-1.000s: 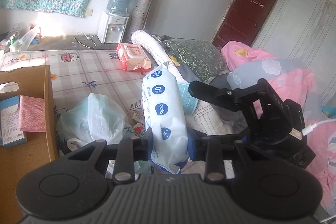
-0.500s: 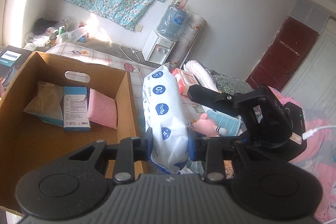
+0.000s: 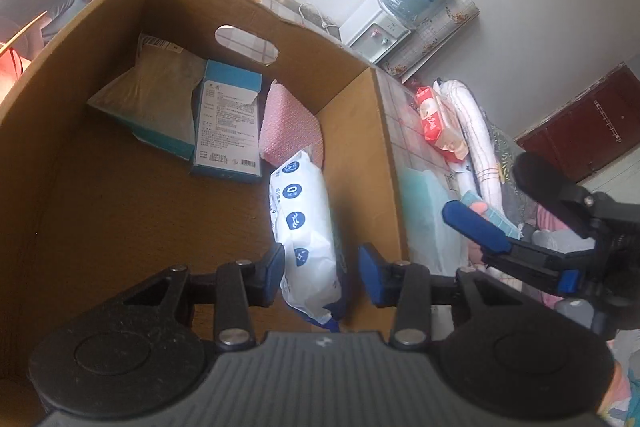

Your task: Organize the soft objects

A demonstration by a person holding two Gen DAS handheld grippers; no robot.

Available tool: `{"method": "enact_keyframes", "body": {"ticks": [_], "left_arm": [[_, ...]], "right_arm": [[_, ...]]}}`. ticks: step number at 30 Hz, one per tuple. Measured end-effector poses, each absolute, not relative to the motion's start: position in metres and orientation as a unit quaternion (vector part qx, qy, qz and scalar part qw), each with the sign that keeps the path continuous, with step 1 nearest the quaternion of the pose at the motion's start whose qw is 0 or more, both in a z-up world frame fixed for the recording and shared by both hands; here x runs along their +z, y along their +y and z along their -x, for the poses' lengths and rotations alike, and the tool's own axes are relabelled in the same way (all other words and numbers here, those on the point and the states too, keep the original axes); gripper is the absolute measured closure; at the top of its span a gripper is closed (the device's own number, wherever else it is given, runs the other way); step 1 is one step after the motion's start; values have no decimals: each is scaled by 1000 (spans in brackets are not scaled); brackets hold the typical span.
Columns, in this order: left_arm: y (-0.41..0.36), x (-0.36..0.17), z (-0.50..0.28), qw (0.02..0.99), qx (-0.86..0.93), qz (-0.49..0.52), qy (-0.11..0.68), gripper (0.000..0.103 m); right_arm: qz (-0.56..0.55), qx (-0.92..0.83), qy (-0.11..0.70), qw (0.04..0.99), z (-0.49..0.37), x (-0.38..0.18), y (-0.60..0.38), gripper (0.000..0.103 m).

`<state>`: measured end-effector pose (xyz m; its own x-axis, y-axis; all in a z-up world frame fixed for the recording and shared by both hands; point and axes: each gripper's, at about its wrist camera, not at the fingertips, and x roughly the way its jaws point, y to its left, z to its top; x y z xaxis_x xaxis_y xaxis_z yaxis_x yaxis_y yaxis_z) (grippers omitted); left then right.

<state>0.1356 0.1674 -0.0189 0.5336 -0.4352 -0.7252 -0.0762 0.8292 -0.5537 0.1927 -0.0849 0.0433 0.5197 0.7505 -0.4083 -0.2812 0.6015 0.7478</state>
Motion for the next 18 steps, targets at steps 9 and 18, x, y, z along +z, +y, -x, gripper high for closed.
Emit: {"method": "enact_keyframes", "body": {"ticks": [9,18], "left_arm": [[172,-37,-151,829,-54,225,508,60],[165,-44,-170,829,-21,109,548,34]], "right_arm": [[-342,297,358,816,-185,35,-129,14],[-378,282,362,804,-180,14,-153,14]]}}
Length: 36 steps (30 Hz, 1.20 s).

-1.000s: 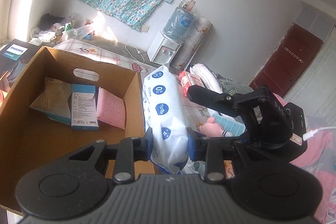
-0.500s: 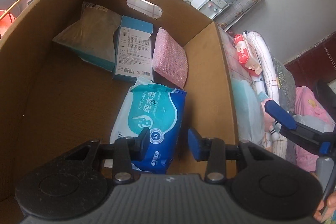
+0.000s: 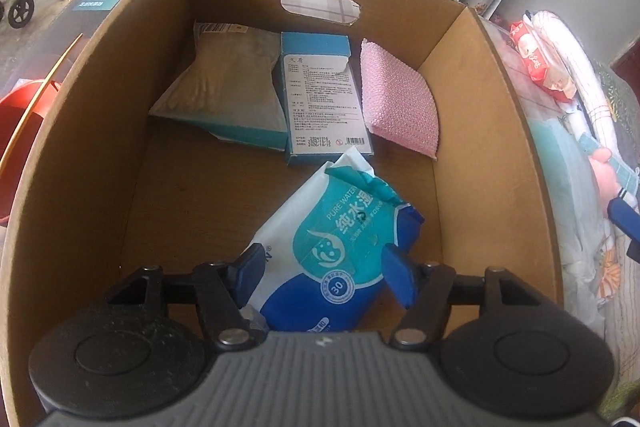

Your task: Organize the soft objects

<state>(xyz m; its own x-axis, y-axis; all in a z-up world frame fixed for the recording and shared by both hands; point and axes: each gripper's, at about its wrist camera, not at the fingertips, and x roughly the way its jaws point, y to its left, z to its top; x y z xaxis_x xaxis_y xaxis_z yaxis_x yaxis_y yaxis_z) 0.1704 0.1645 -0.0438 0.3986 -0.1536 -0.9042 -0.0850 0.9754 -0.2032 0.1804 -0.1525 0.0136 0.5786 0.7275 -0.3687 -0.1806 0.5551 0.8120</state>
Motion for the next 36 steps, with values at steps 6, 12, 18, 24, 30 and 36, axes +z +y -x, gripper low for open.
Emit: {"method": "enact_keyframes", "body": {"ticks": [6,12,18,24,30,36], "left_arm": [[155,-53,-187,809,-22,29,587,28],[157,-45,-194,813,-12,-4,582,27],[160,-64,-197,769,-28,36,637,26],[148,-63,-189,767,-43,74,636,39],[129,-62,-191,776,-50,101,621,54],[118,-66,-191,775,-43,144,614,58]], "right_arm": [[-391,280,362,799,-178,6,-159,14],[-398,276,358,798,-177,3,-166,13],[-403,278,358,795,-174,2,-169,13],[-408,273,356,795,-171,0,-173,13],[-414,263,358,794,-163,-4,-180,14],[-426,242,365,792,-149,-17,-194,13]]}}
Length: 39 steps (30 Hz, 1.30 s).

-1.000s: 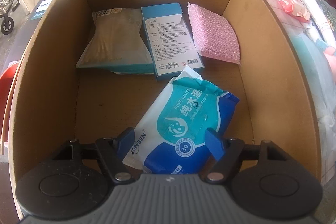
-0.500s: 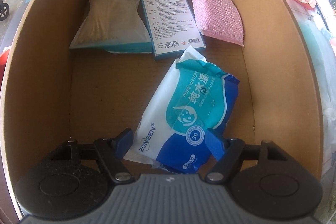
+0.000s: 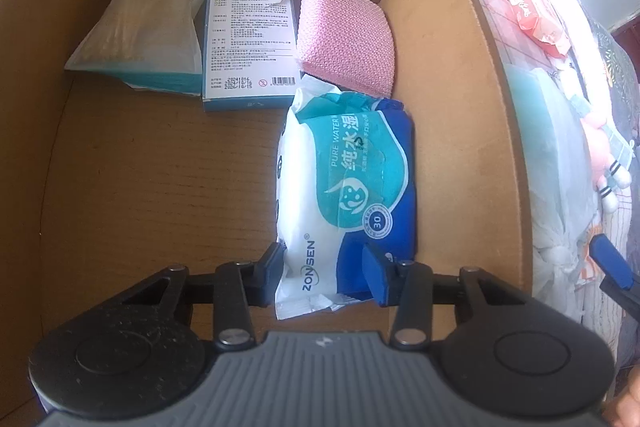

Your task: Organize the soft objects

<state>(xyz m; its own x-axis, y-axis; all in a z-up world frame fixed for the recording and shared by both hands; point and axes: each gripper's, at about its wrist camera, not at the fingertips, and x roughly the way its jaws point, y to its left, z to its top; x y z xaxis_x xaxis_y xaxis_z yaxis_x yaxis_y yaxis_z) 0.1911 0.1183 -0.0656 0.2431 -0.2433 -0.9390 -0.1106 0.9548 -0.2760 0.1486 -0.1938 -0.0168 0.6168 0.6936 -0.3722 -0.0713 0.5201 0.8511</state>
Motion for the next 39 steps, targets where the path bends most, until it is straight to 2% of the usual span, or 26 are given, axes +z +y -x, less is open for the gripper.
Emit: {"method": "enact_keyframes", "body": {"ticks": [11,12,14,19,25,30,35,39], "left_arm": [[112,-65,-191,795,-20,164,584,57],[112,-63,-190,796,-19,164,582,54],[111,-57,-186,802,-15,163,575,36],[116,-26,-166,833,6,159,530,23],[108,19,-139,877,23,144,457,19],[67,54,-143,895,-33,108,431,18],[9,77,-168,885,-124,95,439,16],[-48,73,-207,847,-204,86,484,16]], "right_arm": [[-445,199,373,790,-120,-41,-221,14],[-447,194,370,791,-116,-43,-226,14],[-450,186,363,794,-110,-42,-234,13],[-456,162,339,807,-96,-41,-260,13],[-460,137,313,820,-77,-41,-286,13],[-452,131,294,832,-71,-35,-303,13],[-458,126,252,843,-75,-19,-332,13],[-487,94,235,836,-97,-19,-367,13]]}}
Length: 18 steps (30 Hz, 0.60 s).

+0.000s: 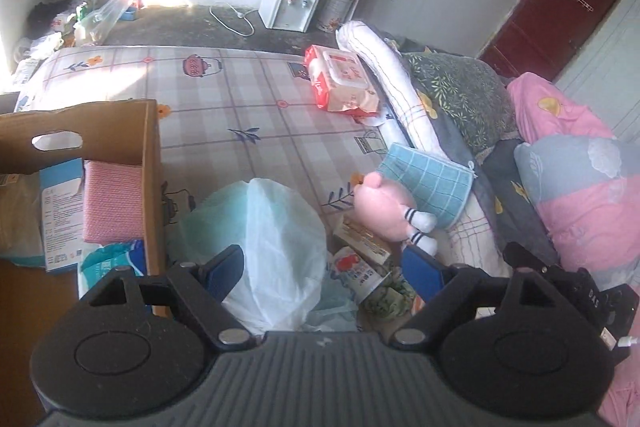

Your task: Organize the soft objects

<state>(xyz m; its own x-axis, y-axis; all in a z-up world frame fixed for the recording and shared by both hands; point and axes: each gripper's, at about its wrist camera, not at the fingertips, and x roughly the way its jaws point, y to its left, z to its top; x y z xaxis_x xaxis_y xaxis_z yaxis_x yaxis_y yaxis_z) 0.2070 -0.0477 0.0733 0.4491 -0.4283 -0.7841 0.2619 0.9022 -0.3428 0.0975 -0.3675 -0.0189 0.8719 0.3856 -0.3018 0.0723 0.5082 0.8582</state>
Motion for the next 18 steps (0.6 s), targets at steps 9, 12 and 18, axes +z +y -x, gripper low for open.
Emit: {"method": "enact_keyframes", "body": {"ticks": [9,12,18], "left_arm": [[-156,18,-283,805,-242,27,541,19],[-175,0,-305,794,-247,26,554,23],[-196,-31,-332,773,-238,29,588,28]], "right_arm": [[-506,29,328,797,-192,-56,-415,13],[-510,18,364,779,-222,-75,-419,13],[-511,28,405,757,-259,-98,-417,13]]}}
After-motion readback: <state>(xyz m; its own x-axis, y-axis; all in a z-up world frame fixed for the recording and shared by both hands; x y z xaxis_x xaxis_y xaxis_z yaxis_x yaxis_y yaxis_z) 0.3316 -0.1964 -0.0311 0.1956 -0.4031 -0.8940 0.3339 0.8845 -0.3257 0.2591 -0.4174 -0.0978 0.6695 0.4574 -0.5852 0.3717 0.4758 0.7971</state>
